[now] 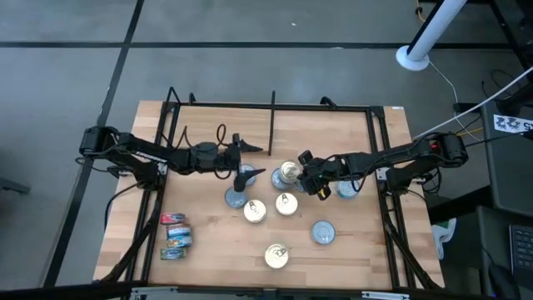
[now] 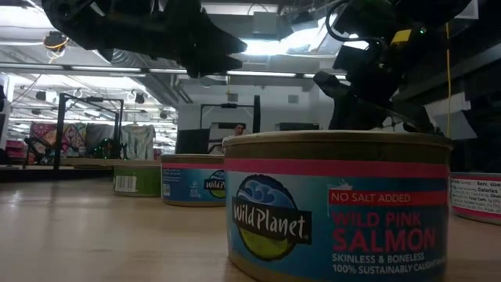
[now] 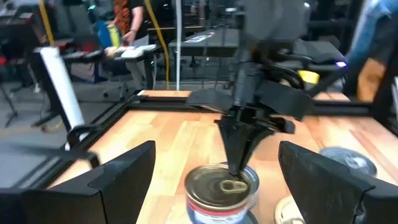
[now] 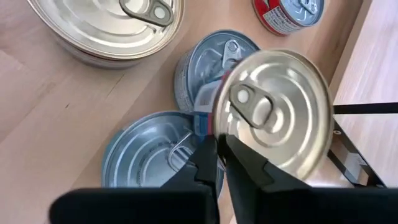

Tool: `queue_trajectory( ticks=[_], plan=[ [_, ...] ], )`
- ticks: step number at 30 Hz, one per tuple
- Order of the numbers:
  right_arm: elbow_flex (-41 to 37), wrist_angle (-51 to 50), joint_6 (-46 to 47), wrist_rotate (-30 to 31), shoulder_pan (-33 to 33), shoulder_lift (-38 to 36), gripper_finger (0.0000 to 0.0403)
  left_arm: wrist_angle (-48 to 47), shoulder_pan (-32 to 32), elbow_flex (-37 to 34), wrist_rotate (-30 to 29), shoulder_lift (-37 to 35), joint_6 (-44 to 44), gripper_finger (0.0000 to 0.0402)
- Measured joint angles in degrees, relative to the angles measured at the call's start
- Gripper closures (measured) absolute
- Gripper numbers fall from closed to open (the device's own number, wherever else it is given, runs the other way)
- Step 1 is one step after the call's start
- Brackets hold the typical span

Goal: Stack canned seafood by type on shelf
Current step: Put the blue pink tuna can on the shelf

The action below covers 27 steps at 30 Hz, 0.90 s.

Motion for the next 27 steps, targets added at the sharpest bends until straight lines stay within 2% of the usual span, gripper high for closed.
queue_trajectory(
  ticks=[8, 22, 25, 27],
  plan=[
    [-0.3, -1.2, 0.2, -0.5, 0.0, 0.3, 0.0401, 1.0, -3.3, 0.0, 0.0, 0.0, 11.4, 0.0066],
    [-0.3, -0.5, 0.2, 0.0, 0.0, 0.2, 0.0401, 2.1, -3.5, 1.6, -0.3, 0.2, 12.5, 0.0066],
    [-0.2, -0.3, 0.2, 0.0, 0.0, 0.2, 0.0401, 2.0, -3.5, 3.3, -0.3, 2.1, 13.1, 0.0066],
    [-0.2, -0.4, 0.2, 0.0, 0.0, 0.2, 0.0401, 2.0, -3.4, 5.8, -0.3, 4.7, 10.6, 0.0066]
  ],
)
